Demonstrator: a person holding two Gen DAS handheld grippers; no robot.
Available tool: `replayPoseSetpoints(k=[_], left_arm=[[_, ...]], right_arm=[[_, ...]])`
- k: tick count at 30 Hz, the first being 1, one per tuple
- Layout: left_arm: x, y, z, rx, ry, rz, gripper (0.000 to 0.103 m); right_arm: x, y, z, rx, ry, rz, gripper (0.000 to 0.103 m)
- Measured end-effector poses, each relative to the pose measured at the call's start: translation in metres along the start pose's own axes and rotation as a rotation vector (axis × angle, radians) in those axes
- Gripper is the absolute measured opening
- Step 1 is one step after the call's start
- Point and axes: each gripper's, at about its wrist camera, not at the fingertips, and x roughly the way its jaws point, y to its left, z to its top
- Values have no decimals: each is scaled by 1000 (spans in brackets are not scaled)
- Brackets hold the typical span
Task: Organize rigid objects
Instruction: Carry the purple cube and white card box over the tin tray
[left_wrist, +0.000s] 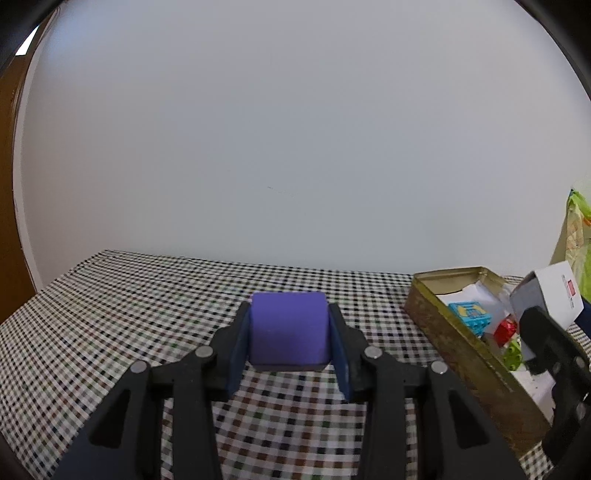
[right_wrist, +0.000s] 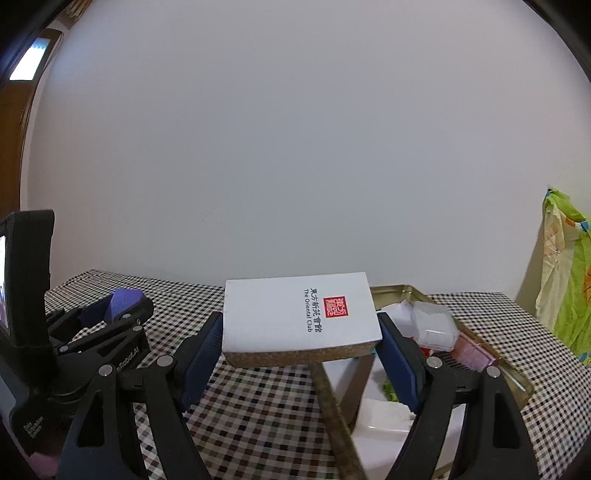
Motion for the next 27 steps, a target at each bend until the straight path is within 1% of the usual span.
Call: replayPoseSetpoints(k=[4,9,13,17,22,24,26,27], left_arm=[[-3,-3,-1,-5,3,-19,39],[-7,-3,1,-61,1,-110,39],[-12,-8,1,-69,-7,-135,39],[-17,-14,3,-73,-28,-154,39],[-14,-34,2,-48,-15,-161,39],[-14,-43,3,-33,-15,-173,39],[-14,-55,4,-16,-17,-185,39],[-13,-61,5,-9,-17,-193,39]], right_arm=[[-5,-8,0,-2,-17,-17,82],[-10,-23,1,6,-42,-52,82],[-9,-41,0,25,-47,-83,81],[-5,-69,0,69,-54,-116,81],[-7,-99,-3,112,-46,-168,81],[4,-123,-7,124,-45,-194,81],[-9,-134,-3,143,-46,-224,81],[-8,-142,-4,153,-43,-237,81]])
